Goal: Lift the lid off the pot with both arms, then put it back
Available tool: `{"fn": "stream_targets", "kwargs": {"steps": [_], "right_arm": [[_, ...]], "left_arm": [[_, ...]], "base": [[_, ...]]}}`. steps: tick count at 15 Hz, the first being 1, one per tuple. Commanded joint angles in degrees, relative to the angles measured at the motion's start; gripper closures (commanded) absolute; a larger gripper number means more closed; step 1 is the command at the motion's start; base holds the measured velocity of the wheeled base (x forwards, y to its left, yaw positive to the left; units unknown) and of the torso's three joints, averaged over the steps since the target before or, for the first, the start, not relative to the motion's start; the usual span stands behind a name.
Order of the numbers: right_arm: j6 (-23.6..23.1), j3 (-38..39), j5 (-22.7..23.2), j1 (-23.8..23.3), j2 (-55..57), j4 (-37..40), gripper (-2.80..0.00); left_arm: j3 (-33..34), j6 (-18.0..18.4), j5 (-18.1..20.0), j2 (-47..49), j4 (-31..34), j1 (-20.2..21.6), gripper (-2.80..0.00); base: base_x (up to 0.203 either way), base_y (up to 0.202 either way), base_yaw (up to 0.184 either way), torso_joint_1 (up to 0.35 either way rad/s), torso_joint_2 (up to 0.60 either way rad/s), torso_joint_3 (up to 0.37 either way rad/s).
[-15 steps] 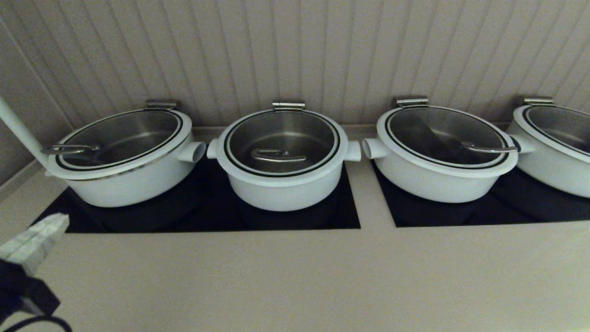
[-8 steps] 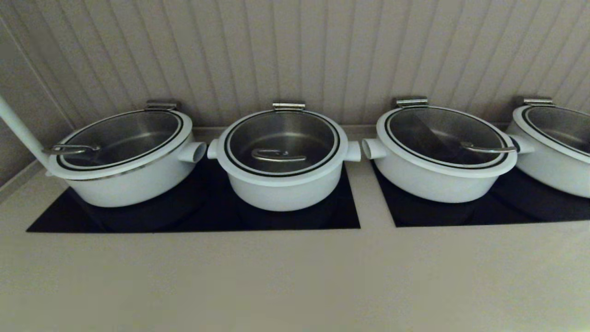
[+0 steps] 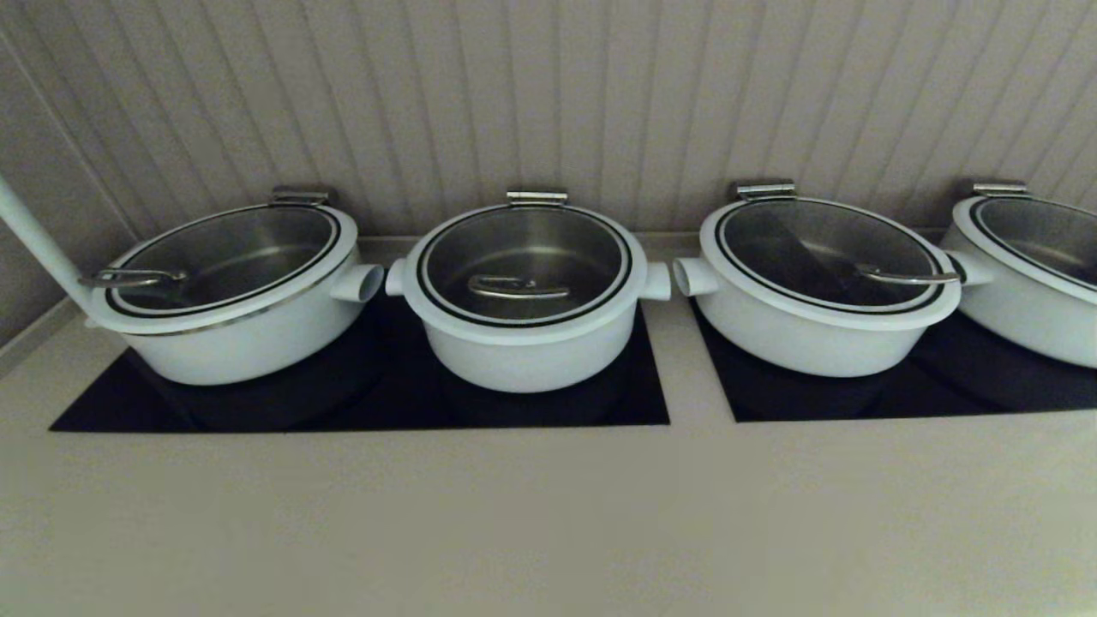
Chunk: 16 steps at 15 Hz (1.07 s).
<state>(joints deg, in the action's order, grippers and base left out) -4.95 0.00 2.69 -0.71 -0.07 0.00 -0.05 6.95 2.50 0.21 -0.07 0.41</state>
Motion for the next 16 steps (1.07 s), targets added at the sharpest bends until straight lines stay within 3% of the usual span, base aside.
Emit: {"fn": "stream_targets", "kwargs": {"steps": [1,4,14,16], "right_arm": [[-0.1,0.0,0.0,0.0,0.1,0.0,0.00],[-0.1,0.0,0.0,0.0,0.1,0.0,0.00],[-0.1,0.0,0.0,0.0,0.1,0.2,0.00],[1.9,-0.6,-1.2,0.0,0.4,2.1,0.00]], "left_arm": [[0.0,-3.9,-0.5,-0.1,0.1,0.0,0.00],[0.0,-5.6,-1.6,-0.1,0.0,0.0,0.00],[0.0,-5.8,-1.7,-0.1,0.1,0.0,0.00],[0.0,-5.8,-1.7,-0.1,0.0,0.0,0.00]], "base": [[0.000,0.000,0.000,0.000,0.00,0.000],[0.000,0.000,0.000,0.000,0.00,0.000],[0.000,0.000,0.000,0.000,0.00,0.000],[0.000,0.000,0.000,0.000,0.00,0.000]]}}
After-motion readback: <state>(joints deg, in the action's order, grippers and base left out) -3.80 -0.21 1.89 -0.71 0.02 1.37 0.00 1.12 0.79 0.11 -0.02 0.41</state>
